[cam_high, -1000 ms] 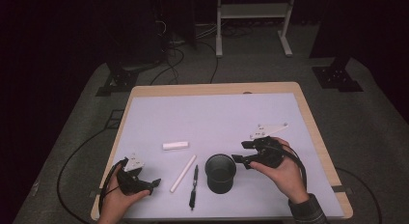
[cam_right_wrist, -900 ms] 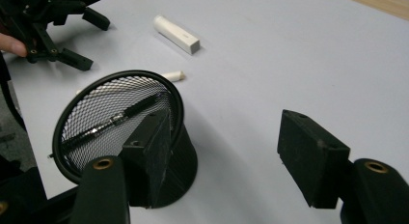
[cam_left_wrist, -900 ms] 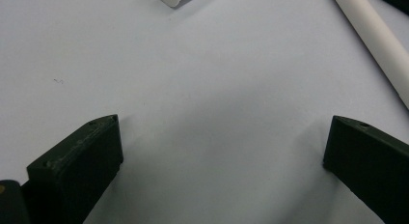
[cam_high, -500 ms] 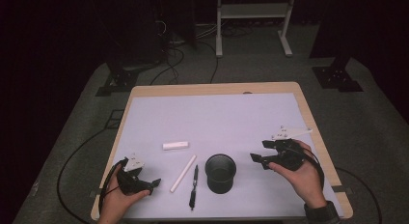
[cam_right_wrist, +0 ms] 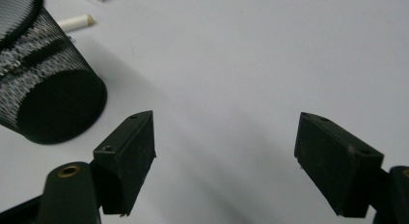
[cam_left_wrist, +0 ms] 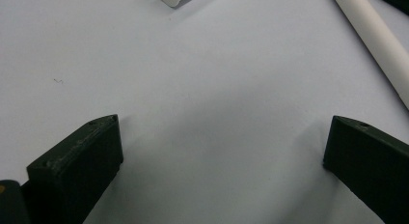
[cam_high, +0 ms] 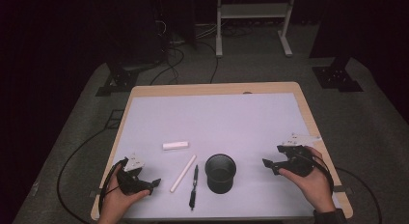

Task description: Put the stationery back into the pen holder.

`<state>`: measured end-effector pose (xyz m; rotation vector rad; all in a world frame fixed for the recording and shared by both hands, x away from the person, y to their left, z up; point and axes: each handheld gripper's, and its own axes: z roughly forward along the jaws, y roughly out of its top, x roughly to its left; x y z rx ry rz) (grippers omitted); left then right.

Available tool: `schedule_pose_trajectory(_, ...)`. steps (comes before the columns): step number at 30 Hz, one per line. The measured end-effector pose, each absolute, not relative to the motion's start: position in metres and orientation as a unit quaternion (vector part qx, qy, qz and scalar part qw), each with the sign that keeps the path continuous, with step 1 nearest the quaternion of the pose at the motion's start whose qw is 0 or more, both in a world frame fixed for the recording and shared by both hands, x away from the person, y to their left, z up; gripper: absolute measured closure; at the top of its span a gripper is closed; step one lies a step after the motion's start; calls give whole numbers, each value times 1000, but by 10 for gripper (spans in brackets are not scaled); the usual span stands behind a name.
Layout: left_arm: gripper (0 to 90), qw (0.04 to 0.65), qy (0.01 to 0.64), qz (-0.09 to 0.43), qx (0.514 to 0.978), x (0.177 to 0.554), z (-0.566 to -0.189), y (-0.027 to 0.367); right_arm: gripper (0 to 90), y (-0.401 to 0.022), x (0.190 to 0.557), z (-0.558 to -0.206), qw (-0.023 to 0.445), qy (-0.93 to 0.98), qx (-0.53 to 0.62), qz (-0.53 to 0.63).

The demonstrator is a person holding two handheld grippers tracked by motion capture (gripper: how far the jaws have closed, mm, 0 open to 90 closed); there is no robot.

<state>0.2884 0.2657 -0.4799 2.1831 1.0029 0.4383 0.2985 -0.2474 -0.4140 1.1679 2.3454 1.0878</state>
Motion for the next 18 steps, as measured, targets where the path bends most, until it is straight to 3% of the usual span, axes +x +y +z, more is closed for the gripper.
schedule_pose_trajectory(18,0,341,387,168,840,289,-479,265,197,-268,288,-465,153,822,434,335)
